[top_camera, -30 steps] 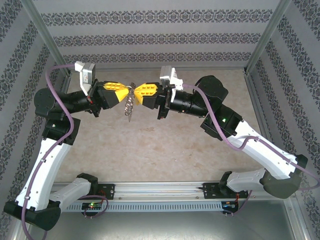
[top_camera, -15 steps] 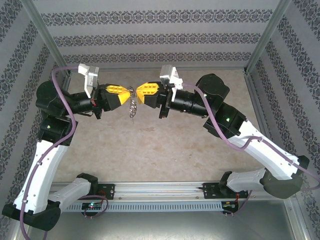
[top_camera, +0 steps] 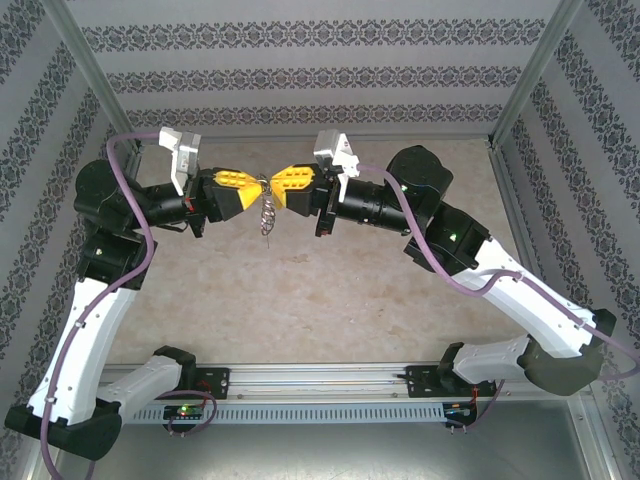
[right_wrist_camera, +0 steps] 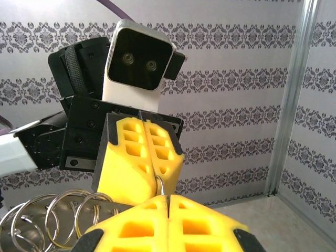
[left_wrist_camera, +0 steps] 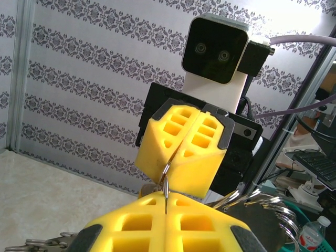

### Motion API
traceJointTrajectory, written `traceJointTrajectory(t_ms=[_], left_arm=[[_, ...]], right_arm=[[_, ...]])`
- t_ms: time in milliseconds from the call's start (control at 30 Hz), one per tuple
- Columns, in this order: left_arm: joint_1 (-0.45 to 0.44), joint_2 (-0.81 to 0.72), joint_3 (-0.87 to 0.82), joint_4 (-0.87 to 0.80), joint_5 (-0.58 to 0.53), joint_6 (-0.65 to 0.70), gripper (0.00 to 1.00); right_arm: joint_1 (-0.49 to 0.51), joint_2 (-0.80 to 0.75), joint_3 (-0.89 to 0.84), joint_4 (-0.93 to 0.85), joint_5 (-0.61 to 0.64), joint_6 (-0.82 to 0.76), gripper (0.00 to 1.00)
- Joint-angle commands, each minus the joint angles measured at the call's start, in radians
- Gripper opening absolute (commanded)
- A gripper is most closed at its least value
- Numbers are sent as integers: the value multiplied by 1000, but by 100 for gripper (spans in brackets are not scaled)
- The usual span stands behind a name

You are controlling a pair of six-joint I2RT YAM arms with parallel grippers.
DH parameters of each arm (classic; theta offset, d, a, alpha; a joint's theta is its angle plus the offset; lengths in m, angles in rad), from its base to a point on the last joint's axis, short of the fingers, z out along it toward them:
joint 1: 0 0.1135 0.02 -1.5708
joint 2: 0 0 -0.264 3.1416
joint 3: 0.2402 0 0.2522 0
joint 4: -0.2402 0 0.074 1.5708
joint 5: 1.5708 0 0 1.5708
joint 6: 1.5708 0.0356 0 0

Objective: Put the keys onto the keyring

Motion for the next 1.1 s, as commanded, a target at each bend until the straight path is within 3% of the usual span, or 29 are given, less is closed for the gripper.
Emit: traceJointTrajectory(t_ms=[0, 133, 833, 1067], left_arm=[[13, 1, 38, 11, 21, 35, 0], [14, 4, 83, -146, 21, 143, 0], [13, 6, 95, -231, -5, 235, 0], [13, 46, 217, -519, -37, 456, 0]], right_arm=[[-1, 4, 35, -5, 18, -9, 0], [-1, 9, 45, -27, 20, -24, 0], [-1, 25, 90, -102, 66, -58, 0], [1, 32, 120, -192, 76, -126, 0]])
